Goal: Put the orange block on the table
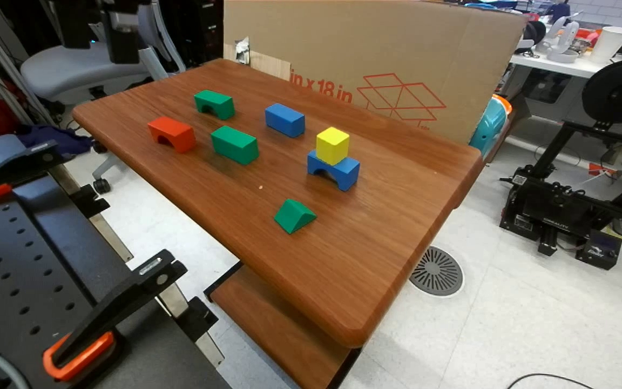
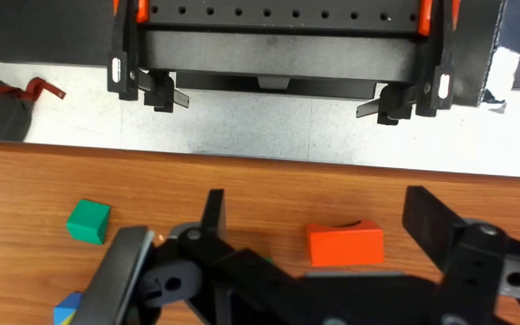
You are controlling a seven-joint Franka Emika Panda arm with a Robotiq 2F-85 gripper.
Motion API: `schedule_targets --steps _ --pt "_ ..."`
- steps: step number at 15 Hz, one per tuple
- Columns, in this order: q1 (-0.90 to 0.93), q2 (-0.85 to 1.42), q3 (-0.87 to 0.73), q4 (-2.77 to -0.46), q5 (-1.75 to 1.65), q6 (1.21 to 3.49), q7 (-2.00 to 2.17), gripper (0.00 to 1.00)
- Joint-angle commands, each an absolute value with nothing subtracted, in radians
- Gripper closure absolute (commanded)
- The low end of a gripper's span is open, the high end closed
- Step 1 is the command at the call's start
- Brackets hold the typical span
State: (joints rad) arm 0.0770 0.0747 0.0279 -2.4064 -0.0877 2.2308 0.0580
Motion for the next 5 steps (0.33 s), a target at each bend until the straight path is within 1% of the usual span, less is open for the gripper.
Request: schedule_targets --steps 1,5 --pt "0.064 0.056 0.034 -2.417 -0.086 2.227 0.055 0.0" --pt "0.065 0.047 0.036 -2.432 -0.085 2.227 0.055 0.0"
